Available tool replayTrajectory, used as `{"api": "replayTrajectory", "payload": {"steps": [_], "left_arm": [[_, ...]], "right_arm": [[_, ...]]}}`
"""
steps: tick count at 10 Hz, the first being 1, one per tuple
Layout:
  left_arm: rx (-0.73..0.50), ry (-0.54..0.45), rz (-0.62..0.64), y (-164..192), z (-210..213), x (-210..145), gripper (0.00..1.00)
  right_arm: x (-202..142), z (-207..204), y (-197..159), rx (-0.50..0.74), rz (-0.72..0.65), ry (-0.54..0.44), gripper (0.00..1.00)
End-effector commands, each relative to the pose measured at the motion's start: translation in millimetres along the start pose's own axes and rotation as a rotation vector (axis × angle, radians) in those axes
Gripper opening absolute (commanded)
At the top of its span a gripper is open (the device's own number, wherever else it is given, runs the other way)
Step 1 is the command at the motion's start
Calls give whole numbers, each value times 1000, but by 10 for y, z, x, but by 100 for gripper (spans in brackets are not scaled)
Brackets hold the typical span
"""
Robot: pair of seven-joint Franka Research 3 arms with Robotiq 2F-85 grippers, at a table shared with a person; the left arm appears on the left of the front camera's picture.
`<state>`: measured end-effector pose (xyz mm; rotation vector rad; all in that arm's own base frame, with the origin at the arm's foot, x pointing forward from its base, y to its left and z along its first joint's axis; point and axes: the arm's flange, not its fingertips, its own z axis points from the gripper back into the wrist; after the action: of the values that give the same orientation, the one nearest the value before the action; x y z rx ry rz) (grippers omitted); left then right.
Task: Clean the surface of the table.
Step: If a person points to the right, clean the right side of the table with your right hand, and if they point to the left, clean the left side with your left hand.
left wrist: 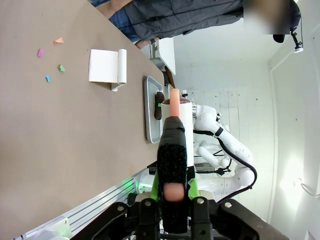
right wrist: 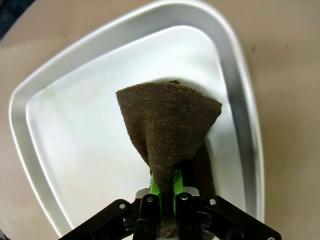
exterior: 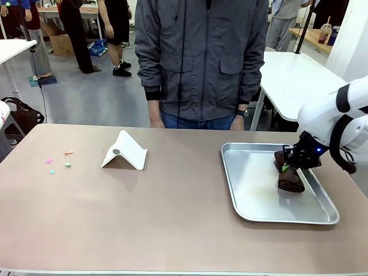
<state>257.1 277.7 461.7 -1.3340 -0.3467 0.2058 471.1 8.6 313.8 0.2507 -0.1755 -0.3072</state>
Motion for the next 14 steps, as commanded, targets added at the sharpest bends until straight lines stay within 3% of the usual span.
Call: {"api": "replayTrajectory", "payload": {"steps": [1,2,5,7,11,14], "left_arm": [[-5,8,-7,-35,12,-11,0],[-5,8,-7,-35,12,-11,0],[-5,8,-7,-35,12,-11,0],[-5,8,-7,-35,12,-11,0],[-5,8,-7,-35,12,-11,0],[-5,8,-7,-35,12,-11,0]], "right_arm": [[-49,75,-32,16,-27,-34,10],[-46,144,-31,64,-21,-41,10],[20,433,-109,420,-61,-18,10],[39,477,-156,565,-111,21,10],[77,729,-461,1103,-131,279,10],[8,1074,-788,1122,2,173,10]]}}
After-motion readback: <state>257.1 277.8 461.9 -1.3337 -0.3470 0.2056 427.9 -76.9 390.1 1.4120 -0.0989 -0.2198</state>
